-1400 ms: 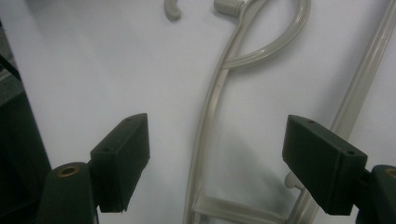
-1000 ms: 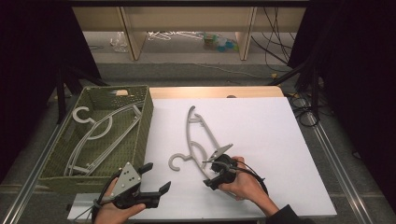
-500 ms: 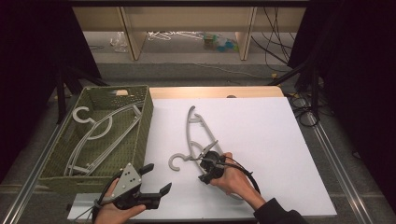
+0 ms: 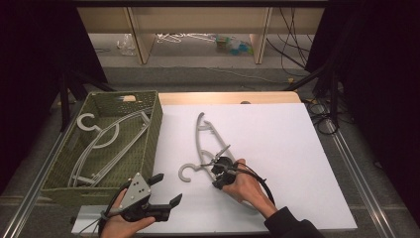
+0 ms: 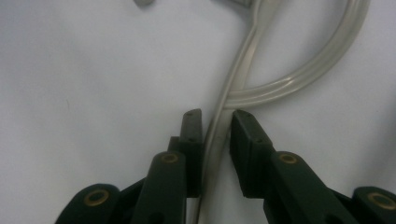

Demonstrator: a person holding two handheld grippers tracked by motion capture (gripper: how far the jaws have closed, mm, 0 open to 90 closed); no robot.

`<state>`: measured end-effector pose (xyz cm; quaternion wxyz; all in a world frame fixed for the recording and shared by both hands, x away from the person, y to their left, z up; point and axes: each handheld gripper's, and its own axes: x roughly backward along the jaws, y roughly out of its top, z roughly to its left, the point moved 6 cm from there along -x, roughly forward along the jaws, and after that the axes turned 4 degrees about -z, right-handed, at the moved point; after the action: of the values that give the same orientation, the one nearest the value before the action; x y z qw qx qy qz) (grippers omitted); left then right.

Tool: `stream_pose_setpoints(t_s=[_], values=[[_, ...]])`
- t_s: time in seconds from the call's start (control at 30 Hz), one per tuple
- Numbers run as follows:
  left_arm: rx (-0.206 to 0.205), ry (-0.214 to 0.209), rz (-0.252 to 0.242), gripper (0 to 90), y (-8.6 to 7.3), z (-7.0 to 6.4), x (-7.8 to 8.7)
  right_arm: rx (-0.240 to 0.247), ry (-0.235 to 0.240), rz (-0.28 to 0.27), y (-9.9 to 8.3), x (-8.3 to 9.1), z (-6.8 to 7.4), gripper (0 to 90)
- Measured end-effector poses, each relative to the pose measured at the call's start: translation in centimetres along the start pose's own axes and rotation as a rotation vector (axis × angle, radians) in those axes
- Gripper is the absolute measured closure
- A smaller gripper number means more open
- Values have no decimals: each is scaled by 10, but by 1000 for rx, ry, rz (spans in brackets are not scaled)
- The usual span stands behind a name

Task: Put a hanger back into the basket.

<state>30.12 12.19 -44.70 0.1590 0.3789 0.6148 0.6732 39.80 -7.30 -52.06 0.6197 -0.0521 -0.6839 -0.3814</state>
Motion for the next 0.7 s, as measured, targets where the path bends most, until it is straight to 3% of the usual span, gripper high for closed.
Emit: stream_pose_setpoints(t_s=[0.07,0.13,0.33,0.37,0.43,0.47,0.53,0.6,0.63,0.67,0.7], values=[[-19,-4,0,173,0,1,1,-6,7,-1,0,0,-1,780],[4,2,-3,174,0,1,1,-12,17,0,-2,2,-4,814],[1,6,1,175,0,1,1,49,54,48,-10,9,-6,816],[-38,21,10,175,0,2,1,77,56,66,-14,11,-7,817],[-59,24,13,176,-1,1,1,86,61,75,-16,13,-8,817],[-112,25,12,176,1,3,0,92,69,85,-19,15,-8,817],[-136,17,22,184,1,1,-2,108,93,94,-23,19,-9,817],[-162,17,32,220,1,1,-6,127,155,78,-27,27,-13,816],[-169,12,52,220,1,0,-8,127,155,78,-27,27,-13,816],[-183,-1,80,219,0,-1,-10,156,200,62,-29,35,-14,817],[-206,-8,108,220,-1,-1,-14,168,215,56,-30,38,-14,817]])
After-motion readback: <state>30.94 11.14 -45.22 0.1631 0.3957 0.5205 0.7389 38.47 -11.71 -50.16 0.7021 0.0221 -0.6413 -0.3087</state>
